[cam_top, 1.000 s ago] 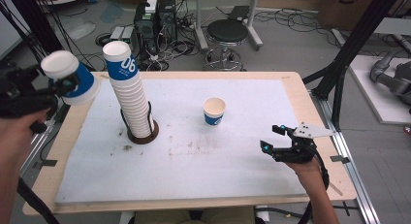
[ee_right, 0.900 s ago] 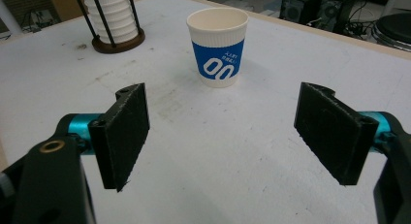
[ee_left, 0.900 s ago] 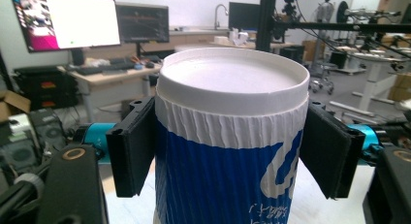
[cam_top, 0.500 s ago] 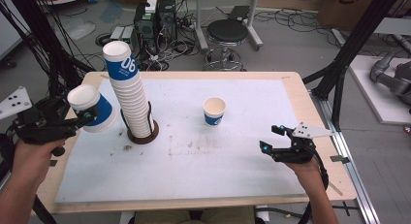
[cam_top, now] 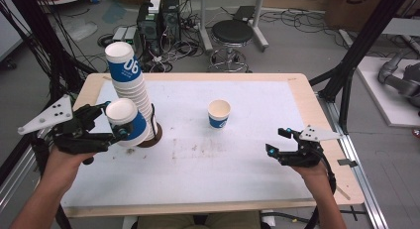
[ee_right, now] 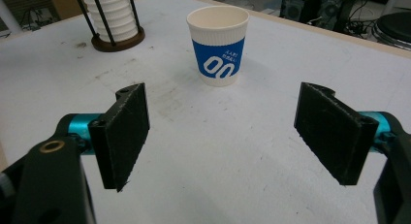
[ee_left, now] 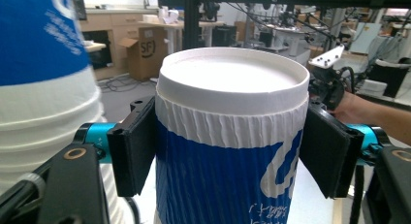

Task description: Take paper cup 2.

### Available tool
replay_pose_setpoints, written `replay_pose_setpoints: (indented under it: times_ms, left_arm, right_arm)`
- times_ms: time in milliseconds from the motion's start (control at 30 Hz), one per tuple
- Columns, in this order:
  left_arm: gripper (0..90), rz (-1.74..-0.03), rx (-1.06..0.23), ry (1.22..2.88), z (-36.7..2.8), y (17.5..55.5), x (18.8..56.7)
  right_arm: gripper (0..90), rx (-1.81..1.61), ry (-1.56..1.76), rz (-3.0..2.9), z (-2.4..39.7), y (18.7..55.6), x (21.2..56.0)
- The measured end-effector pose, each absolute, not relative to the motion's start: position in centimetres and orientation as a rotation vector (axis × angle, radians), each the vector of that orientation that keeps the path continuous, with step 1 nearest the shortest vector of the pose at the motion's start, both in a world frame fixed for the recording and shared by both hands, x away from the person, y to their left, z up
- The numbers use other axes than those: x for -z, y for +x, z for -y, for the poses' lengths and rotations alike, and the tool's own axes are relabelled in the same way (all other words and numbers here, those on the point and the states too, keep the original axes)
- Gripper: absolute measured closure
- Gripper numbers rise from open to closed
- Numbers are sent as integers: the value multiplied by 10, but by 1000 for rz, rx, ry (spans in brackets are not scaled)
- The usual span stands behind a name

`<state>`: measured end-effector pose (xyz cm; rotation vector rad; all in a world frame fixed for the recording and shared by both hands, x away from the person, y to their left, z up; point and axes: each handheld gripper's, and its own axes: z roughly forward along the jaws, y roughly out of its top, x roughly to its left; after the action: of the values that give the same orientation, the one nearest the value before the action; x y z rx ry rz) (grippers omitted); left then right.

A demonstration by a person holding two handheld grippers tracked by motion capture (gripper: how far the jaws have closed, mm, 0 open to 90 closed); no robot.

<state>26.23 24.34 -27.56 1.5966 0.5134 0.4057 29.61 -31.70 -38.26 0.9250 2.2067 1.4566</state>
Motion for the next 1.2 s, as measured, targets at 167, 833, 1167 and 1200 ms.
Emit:
replay_pose_setpoints:
  times_ms: [167, 833, 1167, 1200]
  left_arm:
    - [281, -494, -381, 1601, -230, 267, 280]
    - [282, -399, -326, 1591, -167, 306, 287]
    - [281, -389, -299, 1599, -143, 317, 294]
    - [281, -390, -299, 1599, -141, 318, 295]
  right_arm:
    - [208, -1458, 925, -2208, 317, 296, 383]
    - [208, -1460, 928, -2206, 316, 299, 382]
    - [208, -1463, 919, -2209, 317, 299, 383]
    - [208, -1462, 917, -2208, 317, 298, 382]
